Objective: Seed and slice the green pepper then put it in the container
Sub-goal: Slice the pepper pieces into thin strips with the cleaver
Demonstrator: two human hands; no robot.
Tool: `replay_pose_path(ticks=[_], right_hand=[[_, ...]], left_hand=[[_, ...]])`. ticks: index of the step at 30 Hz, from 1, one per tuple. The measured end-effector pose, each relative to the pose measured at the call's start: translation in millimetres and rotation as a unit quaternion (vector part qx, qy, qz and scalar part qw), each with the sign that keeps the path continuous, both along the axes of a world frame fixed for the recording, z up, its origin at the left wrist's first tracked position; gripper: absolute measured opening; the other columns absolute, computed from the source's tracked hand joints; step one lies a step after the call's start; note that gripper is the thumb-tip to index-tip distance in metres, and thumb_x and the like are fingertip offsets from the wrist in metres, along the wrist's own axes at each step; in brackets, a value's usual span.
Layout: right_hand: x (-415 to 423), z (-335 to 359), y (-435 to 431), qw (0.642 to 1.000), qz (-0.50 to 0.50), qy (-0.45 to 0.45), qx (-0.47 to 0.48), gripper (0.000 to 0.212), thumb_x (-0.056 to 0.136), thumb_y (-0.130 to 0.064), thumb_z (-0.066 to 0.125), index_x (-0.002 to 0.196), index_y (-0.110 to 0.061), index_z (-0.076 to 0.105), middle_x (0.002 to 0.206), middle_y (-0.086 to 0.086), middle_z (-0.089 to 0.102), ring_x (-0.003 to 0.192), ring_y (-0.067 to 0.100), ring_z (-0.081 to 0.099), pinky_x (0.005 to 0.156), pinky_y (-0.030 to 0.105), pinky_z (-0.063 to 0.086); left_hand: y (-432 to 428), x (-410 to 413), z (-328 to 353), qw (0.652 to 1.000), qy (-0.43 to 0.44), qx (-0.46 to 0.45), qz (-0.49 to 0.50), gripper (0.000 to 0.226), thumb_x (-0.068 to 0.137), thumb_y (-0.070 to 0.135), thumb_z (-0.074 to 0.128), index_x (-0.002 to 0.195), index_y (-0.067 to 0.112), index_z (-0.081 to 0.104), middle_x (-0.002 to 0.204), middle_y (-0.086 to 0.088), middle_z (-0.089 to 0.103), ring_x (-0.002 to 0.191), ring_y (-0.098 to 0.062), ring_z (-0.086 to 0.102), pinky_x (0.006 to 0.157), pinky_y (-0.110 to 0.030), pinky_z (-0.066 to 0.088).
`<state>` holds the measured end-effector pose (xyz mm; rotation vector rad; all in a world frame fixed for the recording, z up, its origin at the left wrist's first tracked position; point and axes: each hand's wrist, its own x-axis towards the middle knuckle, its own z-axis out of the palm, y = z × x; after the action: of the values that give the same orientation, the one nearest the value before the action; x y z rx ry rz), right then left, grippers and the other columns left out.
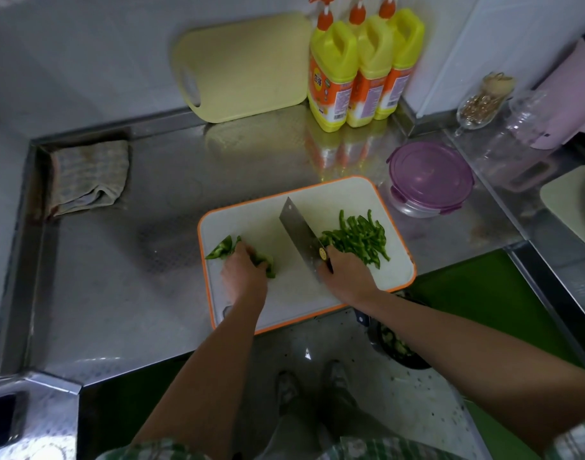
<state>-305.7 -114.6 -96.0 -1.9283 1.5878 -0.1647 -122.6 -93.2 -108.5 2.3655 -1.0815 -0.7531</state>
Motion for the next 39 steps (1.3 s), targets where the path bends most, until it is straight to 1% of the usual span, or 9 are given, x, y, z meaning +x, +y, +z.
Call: replay_pose_path(ticks=[3, 5, 8, 11, 14, 18, 27, 33, 39], right_hand=[[-0.1, 1.8, -0.5, 1.0, -0.005, -0.016, -0.008, 0.02, 0.097, -0.023, 0.044, 0.086, -0.008, 0.047, 0.058, -0.002, 0.041, 0.05, 0.017, 0.041, 0.045, 0.029, 0.026], [-0.9, 3.9, -0.2, 0.999, -0.007, -0.03, -0.014, 0.019, 0.097, -0.023, 0.045, 0.088, -0.007, 0.049, 0.059, -0.001, 0.044, 0.05, 0.018, 0.043, 0.044, 0.029, 0.026], [-2.1, 8.5, 0.9, 0.999, -0.003, -0.026, -0.023, 0.016, 0.096, -0.02, 0.045, 0.092, -0.006, 0.051, 0.066, 0.004, 0.052, 0.056, 0.024, 0.051, 0.046, 0.029, 0.032], [-3.5, 11.3, 2.6, 0.999, 0.01, -0.021, -0.03, 0.014, 0.096, -0.019, 0.046, 0.09, -0.006, 0.049, 0.07, 0.009, 0.054, 0.061, 0.029, 0.055, 0.052, 0.036, 0.041], [-5.3, 13.0, 4.6, 0.999, 0.022, 0.01, -0.023, 0.016, 0.097, -0.022, 0.045, 0.091, -0.007, 0.048, 0.072, 0.009, 0.055, 0.064, 0.028, 0.055, 0.055, 0.036, 0.044], [-4.2, 13.5, 8.0, 0.999, 0.025, 0.033, -0.022, 0.016, 0.098, -0.024, 0.044, 0.09, -0.01, 0.046, 0.073, 0.007, 0.053, 0.063, 0.024, 0.051, 0.055, 0.03, 0.038], [-0.7, 17.9, 9.5, 0.998, 0.031, 0.042, -0.027, 0.015, 0.098, -0.024, 0.043, 0.088, -0.013, 0.042, 0.07, 0.005, 0.05, 0.059, 0.022, 0.047, 0.053, 0.03, 0.034], [-0.8, 23.2, 5.6, 0.998, 0.037, 0.048, -0.025, 0.015, 0.097, -0.021, 0.041, 0.085, -0.013, 0.039, 0.061, -0.001, 0.04, 0.054, 0.018, 0.042, 0.048, 0.029, 0.028], [-0.4, 29.4, 5.4, 0.998, 0.041, 0.048, -0.006, 0.016, 0.098, -0.021, 0.042, 0.084, -0.013, 0.039, 0.062, -0.002, 0.041, 0.052, 0.013, 0.039, 0.046, 0.028, 0.026]], left_hand=[[-3.2, -7.0, 3.6, 0.995, 0.09, -0.039, 0.024, 0.019, 0.082, 0.015, 0.075, 0.09, 0.018, 0.058, 0.086, 0.001, 0.065, 0.084, -0.022, 0.064, 0.063, -0.026, 0.047], [-5.9, -14.3, 3.6, 0.99, 0.127, -0.055, 0.028, 0.019, 0.08, 0.017, 0.077, 0.091, 0.018, 0.061, 0.086, -0.001, 0.069, 0.082, -0.022, 0.067, 0.067, -0.033, 0.055], [-8.6, -27.4, -1.5, 0.994, 0.103, -0.034, 0.008, 0.021, 0.079, 0.023, 0.078, 0.097, 0.016, 0.069, 0.088, -0.002, 0.073, 0.082, -0.02, 0.068, 0.078, -0.037, 0.058], [-7.8, -39.7, -6.9, 0.996, 0.085, -0.023, 0.008, 0.017, 0.08, 0.023, 0.077, 0.095, 0.016, 0.072, 0.084, -0.001, 0.074, 0.081, -0.017, 0.069, 0.077, -0.037, 0.058], [-6.7, -45.9, -7.8, 0.996, 0.086, -0.016, 0.021, 0.015, 0.083, 0.019, 0.074, 0.096, 0.014, 0.072, 0.082, -0.002, 0.074, 0.078, -0.017, 0.068, 0.075, -0.032, 0.057], [-8.7, -47.4, -8.0, 0.997, 0.068, -0.008, 0.018, 0.014, 0.084, 0.021, 0.073, 0.096, 0.015, 0.071, 0.084, -0.004, 0.074, 0.082, -0.019, 0.068, 0.073, -0.031, 0.054], [-8.2, -50.5, -13.3, 0.997, 0.07, -0.026, 0.032, 0.013, 0.085, 0.014, 0.071, 0.097, 0.011, 0.071, 0.092, -0.005, 0.073, 0.085, -0.022, 0.067, 0.077, -0.034, 0.056], [-11.0, -52.2, -17.0, 0.996, 0.072, -0.03, 0.035, 0.014, 0.086, 0.009, 0.069, 0.099, 0.01, 0.07, 0.097, -0.006, 0.072, 0.088, -0.023, 0.067, 0.078, -0.035, 0.056], [-11.8, -51.8, -19.7, 0.997, 0.063, -0.025, 0.029, 0.015, 0.086, 0.008, 0.069, 0.101, 0.009, 0.07, 0.1, -0.008, 0.071, 0.091, -0.024, 0.066, 0.079, -0.036, 0.056]])
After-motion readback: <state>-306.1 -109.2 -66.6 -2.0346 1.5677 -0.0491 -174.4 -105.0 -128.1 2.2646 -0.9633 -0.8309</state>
